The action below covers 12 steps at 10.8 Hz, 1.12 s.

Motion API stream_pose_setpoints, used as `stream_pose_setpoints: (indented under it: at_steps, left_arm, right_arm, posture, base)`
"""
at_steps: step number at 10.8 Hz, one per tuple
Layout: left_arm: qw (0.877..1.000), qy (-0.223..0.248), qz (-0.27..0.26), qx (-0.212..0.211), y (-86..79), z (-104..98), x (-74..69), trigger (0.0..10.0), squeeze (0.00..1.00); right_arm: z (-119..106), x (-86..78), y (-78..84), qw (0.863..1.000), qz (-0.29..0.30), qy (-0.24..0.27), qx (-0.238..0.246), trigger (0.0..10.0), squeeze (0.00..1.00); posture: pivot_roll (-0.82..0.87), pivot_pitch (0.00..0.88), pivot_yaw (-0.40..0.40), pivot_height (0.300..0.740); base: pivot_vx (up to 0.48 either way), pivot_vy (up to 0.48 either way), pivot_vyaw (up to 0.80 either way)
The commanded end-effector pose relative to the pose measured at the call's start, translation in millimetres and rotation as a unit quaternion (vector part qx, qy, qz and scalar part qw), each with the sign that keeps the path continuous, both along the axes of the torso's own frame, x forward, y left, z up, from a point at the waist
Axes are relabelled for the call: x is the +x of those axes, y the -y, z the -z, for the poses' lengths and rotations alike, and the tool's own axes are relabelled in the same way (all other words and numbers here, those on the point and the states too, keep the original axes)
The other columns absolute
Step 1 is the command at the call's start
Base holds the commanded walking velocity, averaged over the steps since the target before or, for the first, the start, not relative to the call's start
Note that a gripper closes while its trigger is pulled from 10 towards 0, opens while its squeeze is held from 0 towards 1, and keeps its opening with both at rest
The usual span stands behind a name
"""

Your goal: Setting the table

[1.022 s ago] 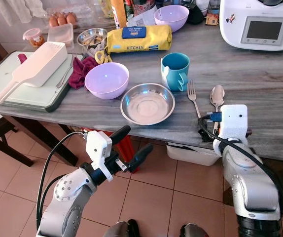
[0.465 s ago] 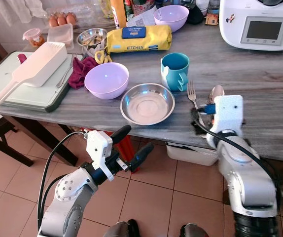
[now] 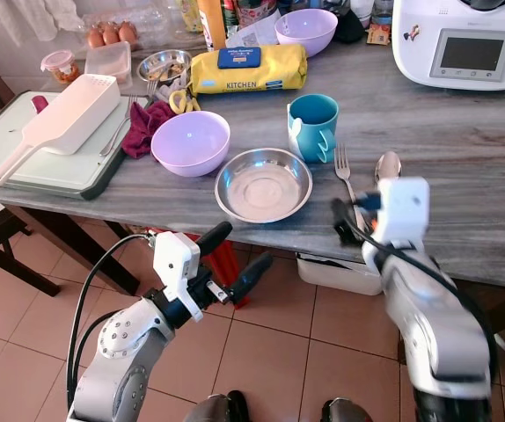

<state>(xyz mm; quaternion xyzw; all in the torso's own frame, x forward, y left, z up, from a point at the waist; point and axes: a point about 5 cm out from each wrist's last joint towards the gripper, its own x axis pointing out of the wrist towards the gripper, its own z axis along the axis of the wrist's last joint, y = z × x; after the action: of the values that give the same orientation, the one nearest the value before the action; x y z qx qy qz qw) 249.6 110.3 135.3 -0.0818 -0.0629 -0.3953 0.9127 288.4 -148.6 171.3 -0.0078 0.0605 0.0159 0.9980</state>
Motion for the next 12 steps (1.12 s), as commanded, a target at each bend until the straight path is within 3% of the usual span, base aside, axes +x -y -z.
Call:
stream_pose_setpoints:
  at_steps: [1,7,8,12]
  left_arm:
    - [1.0,0.003,-0.012,0.012,-5.3,1,0.7,10.0,0.0]
    - [1.0,0.005,-0.013,0.015,-6.3,0,0.5,10.0,0.0]
    - [1.0,0.005,-0.014,0.016,-6.5,-1,0.2,10.0,0.0]
    - [1.0,0.005,-0.012,0.017,-6.2,-1,1.2,10.0,0.0]
  right_arm:
    - [0,-2.8,0.1,1.0,-0.006,0.011,0.014,10.0,0.5]
    - [4,-9.3,-10.1,0.996,-0.042,0.045,0.061,10.0,0.25]
    - [8,-11.6,-9.3,0.996,-0.041,0.043,0.072,10.0,0.15]
    - [19,-15.0,-4.9,0.994,-0.032,0.036,0.097,10.0,0.0]
  posture:
    - [-0.09,0.172,0.128,0.74]
    - [-0.08,0.177,0.137,0.74]
    - [-0.08,0.179,0.138,0.74]
    - [-0.08,0.181,0.144,0.74]
  base:
    - [0.0,0.0,0.0]
    - [0.0,0.0,0.0]
    - [0.0,0.0,0.0]
    - [0.0,0.0,0.0]
